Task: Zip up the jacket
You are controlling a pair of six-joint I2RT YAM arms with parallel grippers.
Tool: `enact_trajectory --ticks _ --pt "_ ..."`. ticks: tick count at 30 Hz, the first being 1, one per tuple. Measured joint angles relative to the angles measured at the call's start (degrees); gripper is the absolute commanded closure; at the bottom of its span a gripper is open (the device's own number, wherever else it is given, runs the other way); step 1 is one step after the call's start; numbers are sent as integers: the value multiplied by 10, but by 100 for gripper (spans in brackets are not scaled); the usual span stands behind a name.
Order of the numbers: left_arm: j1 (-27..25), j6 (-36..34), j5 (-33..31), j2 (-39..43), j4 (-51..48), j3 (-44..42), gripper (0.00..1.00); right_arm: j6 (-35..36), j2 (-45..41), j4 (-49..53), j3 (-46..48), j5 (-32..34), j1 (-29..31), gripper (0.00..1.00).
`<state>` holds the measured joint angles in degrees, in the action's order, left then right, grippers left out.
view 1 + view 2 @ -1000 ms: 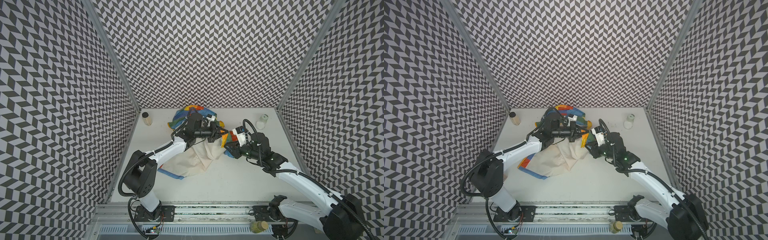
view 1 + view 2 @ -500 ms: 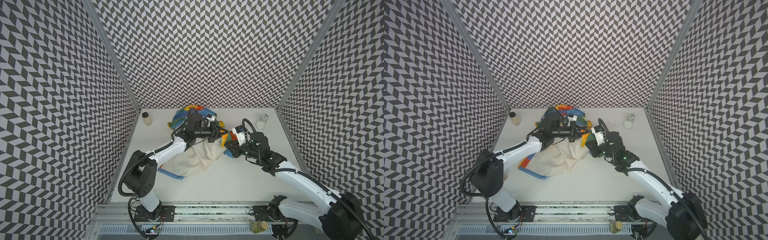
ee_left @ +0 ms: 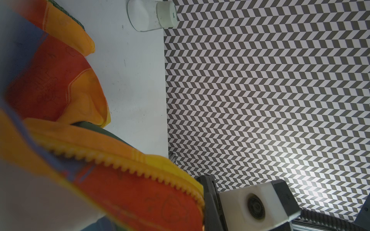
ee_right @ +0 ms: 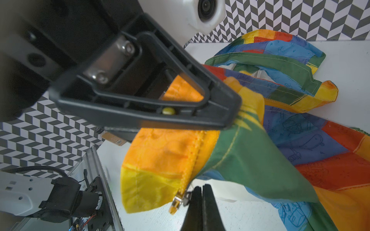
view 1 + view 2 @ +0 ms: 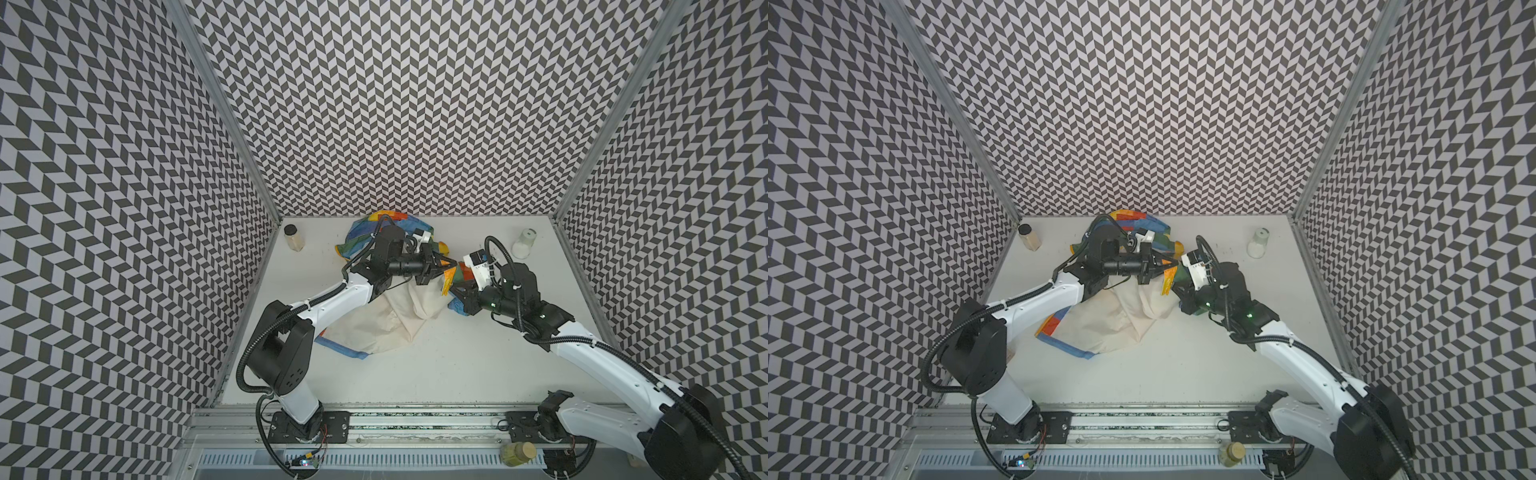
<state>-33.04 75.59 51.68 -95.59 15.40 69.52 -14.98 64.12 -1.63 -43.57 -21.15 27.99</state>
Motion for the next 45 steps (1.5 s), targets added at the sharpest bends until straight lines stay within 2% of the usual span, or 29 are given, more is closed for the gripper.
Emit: enact_trajectory --ticks 4,9,13,21,29,45 --pt "0 1 0 0 0 11 100 0 0 0 1 0 0 100" --pt "0 2 0 0 0 16 100 0 -1 0 16 4 0 79" --pt "0 4 0 0 0 16 100 -1 -10 0 35 7 0 74" --pt "0 12 0 0 0 16 100 4 -35 -35 53 18 4 74" --pt "0 28 0 0 9 16 100 46 -59 -92 68 30 19 72" --pt "-4 53 0 0 21 16 100 87 -66 -107 75 65 21 76"
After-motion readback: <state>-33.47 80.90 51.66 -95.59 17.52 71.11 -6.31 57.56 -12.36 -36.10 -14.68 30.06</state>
